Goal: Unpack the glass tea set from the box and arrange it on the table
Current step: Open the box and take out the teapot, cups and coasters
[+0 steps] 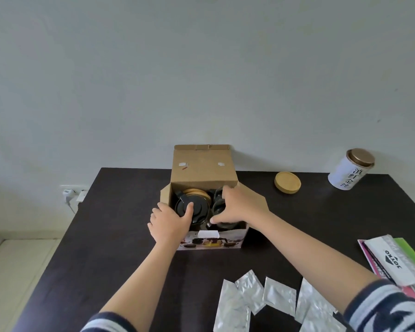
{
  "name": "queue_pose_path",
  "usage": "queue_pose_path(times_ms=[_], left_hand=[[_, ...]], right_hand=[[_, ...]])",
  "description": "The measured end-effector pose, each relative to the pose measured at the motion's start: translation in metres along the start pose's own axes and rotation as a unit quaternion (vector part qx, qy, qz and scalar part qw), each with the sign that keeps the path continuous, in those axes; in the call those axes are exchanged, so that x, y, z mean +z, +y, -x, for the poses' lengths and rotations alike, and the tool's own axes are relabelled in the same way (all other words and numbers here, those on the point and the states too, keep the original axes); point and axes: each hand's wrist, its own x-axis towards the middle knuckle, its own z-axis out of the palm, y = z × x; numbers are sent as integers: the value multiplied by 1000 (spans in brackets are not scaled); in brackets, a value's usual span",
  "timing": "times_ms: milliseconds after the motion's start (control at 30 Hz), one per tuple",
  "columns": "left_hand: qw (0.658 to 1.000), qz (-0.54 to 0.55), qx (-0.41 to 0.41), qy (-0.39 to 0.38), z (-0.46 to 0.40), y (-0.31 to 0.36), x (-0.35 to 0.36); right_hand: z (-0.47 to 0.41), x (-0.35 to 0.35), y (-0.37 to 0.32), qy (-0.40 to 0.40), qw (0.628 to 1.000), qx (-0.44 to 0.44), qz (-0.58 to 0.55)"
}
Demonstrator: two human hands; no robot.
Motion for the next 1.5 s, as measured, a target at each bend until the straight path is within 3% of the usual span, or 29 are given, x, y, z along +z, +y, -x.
queue_pose_path(times_ms=[200, 333, 633, 833, 1067, 1500], left_hand=[[992, -116, 42, 28, 7, 9, -8], [987, -133, 95, 2, 9, 29, -9], [991, -108, 75, -14, 43, 75, 27], [986, -156, 57, -7, 42, 79, 34], [985, -170, 40, -14, 41, 80, 36], [984, -172, 33, 3, 41, 79, 41]], right_hand=[[2, -39, 33, 3, 987, -8, -160], [1, -59, 89, 9, 979, 23, -201], [-15, -53, 270, -23, 975, 157, -153], [-35, -35, 360, -17, 977, 166, -133], [-65, -30, 404, -13, 981, 147, -129], [-106, -16, 404, -31, 986, 98, -134]])
